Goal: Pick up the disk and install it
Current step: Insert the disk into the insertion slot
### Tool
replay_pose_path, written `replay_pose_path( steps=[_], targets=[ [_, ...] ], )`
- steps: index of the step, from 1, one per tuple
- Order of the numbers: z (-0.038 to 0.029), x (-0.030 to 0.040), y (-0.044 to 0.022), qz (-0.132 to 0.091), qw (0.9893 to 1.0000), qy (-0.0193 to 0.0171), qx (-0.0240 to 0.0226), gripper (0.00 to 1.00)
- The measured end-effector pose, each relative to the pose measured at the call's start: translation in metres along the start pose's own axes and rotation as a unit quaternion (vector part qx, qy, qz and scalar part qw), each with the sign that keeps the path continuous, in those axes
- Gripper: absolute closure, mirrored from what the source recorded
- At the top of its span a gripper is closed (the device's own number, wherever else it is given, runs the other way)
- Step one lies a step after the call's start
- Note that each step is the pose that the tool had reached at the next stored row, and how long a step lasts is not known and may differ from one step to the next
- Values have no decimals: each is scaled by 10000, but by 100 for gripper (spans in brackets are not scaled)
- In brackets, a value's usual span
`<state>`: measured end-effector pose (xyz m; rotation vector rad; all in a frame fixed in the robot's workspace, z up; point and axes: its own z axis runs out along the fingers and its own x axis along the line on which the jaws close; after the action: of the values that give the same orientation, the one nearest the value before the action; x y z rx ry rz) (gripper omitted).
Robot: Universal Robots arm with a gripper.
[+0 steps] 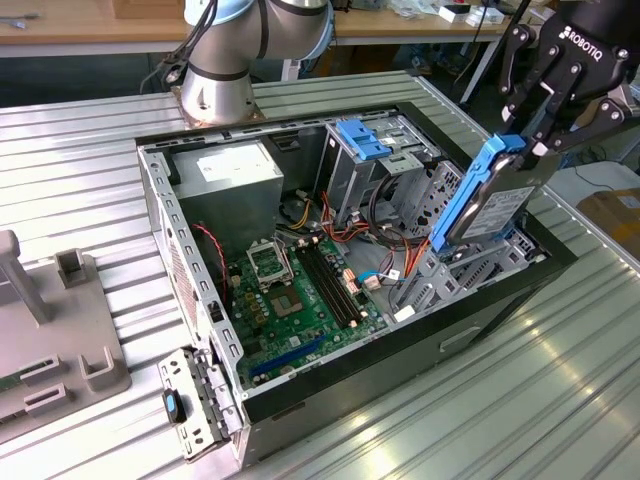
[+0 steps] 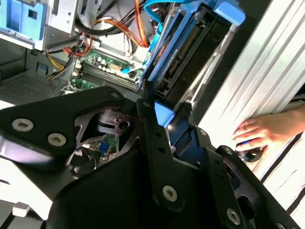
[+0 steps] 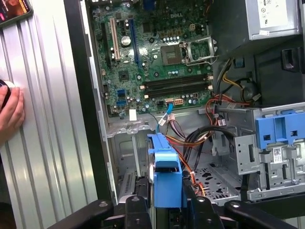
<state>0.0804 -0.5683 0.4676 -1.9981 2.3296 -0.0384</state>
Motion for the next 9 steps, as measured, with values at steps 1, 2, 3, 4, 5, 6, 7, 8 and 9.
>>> replay_pose_path(
  steps=[1,2,3,4,5,6,7,8,9],
  targets=[
    [4,1,3,-1,10000,-1,1,64],
    [9,2,4,-1,10000,-6,1,64],
    [1,1,3,-1,10000,-2,1,64],
    [-6,1,3,-1,10000,-3,1,64],
    [-7,1,3,-5,10000,-3,1,64],
    [-7,1,3,-24,10000,-4,0,64],
    [-7,1,4,-44,10000,-5,-1,64],
    [-7,1,4,-79,10000,-7,-2,64],
    [-6,2,4,-86,10000,-8,-2,64]
  ],
)
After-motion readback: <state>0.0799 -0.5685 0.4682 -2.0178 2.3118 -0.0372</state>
